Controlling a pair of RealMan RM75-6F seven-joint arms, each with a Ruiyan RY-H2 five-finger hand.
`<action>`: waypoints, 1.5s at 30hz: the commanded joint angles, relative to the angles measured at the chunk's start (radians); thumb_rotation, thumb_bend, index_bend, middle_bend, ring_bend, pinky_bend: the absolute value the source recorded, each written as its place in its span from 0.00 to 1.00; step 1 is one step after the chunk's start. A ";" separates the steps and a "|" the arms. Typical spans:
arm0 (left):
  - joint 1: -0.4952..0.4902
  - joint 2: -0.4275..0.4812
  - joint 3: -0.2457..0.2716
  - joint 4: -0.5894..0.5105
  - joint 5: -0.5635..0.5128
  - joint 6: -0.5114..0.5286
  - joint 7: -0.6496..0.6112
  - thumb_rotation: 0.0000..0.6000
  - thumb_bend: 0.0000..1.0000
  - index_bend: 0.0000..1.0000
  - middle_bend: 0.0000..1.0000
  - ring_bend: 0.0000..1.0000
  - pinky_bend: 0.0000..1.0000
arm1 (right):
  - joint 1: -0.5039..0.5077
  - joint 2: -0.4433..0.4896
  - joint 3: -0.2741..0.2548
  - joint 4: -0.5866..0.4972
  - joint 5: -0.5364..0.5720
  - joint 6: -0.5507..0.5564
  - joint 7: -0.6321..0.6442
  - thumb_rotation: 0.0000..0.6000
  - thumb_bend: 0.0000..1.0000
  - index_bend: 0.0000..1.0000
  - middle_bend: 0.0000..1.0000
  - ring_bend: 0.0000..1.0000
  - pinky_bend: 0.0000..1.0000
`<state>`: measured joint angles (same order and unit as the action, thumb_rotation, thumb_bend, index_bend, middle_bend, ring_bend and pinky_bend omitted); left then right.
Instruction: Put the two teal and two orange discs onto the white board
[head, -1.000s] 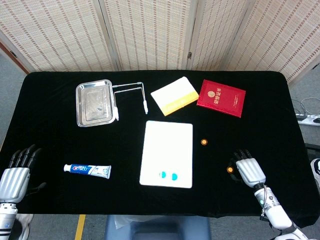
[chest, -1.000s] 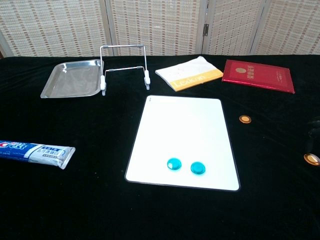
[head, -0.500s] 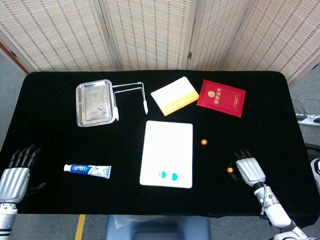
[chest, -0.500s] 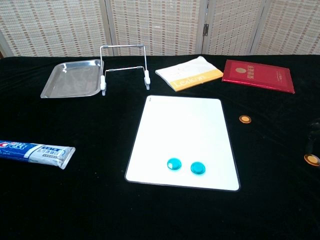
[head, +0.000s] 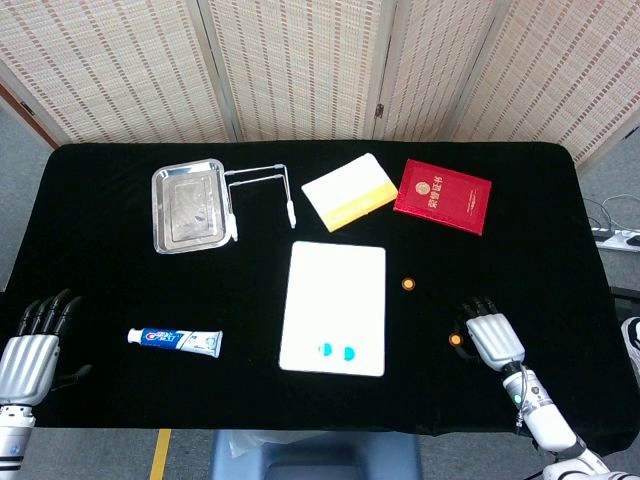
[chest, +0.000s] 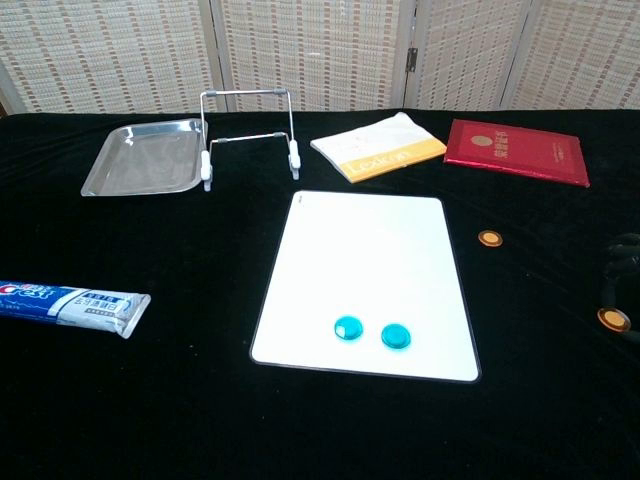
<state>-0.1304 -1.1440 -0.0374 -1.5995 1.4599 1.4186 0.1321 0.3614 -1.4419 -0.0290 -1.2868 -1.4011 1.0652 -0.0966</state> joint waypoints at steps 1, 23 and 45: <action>0.000 -0.001 0.000 0.002 -0.002 0.000 -0.003 1.00 0.15 0.00 0.00 0.00 0.00 | 0.000 -0.001 0.006 -0.006 0.002 0.002 -0.008 0.90 0.41 0.53 0.22 0.03 0.00; 0.006 0.006 0.003 -0.006 0.006 0.013 -0.003 1.00 0.15 0.00 0.00 0.00 0.00 | 0.274 -0.058 0.192 -0.173 0.071 -0.215 -0.116 0.90 0.41 0.53 0.23 0.03 0.00; 0.014 -0.001 0.003 0.034 -0.014 0.006 -0.035 1.00 0.15 0.00 0.00 0.00 0.00 | 0.497 -0.254 0.244 -0.063 0.329 -0.329 -0.327 0.90 0.41 0.39 0.19 0.02 0.00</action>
<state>-0.1168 -1.1446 -0.0347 -1.5658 1.4459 1.4250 0.0971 0.8579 -1.6959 0.2157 -1.3495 -1.0726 0.7358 -0.4228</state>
